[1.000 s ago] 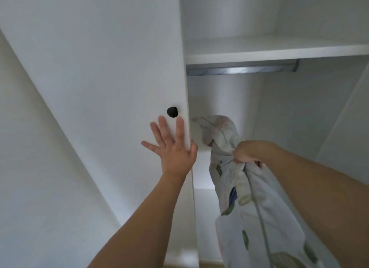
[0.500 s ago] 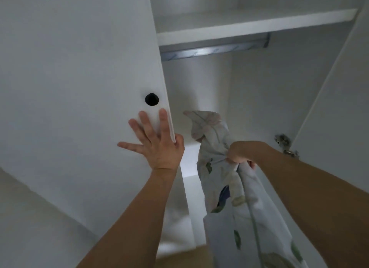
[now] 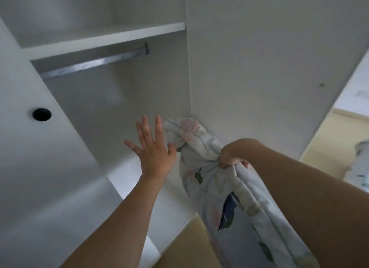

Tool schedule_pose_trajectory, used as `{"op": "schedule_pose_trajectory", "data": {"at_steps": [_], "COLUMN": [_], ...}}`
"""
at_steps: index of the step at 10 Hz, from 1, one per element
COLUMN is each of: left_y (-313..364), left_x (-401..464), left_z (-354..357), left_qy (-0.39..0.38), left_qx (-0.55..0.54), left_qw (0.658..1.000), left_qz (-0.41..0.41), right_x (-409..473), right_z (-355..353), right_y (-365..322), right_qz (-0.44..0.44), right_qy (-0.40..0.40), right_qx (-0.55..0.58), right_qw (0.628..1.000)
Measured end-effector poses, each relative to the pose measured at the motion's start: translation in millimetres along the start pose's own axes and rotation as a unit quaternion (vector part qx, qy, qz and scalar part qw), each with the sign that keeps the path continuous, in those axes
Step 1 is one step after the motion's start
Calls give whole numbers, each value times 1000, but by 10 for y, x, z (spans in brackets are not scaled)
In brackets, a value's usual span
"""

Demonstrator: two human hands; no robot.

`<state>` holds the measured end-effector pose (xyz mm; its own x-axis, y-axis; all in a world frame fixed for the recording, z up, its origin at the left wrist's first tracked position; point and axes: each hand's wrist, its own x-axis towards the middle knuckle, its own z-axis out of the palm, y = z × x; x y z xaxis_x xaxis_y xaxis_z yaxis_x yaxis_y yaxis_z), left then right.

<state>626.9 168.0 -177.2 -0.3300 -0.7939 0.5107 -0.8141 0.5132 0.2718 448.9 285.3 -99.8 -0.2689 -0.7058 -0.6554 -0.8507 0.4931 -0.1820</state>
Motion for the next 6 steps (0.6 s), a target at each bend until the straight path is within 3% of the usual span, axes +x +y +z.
{"op": "schedule_pose_trajectory", "data": {"at_steps": [2,4,5,6], "left_y": [1093,2547,3095,3447], "left_x": [126,-161,-364,-464], "left_z": [65,-156,-233,-289], "left_qy": [-18,13,15,-17], "left_qx": [-2,17,88,175], "left_qw": [970,865,827,808], "left_qz": [243,500,554,563], "right_x": [-674,-1558,-1952,-2214], "right_z": [191,495,623,697], "right_y": [1018,2077,2366,2527], "right_qz": [148,287,342,373], "right_qy": [-59,-101,-145,-117], "right_qx": [-82,-22,-28,-45], "right_qw": [984,952,928,919]}}
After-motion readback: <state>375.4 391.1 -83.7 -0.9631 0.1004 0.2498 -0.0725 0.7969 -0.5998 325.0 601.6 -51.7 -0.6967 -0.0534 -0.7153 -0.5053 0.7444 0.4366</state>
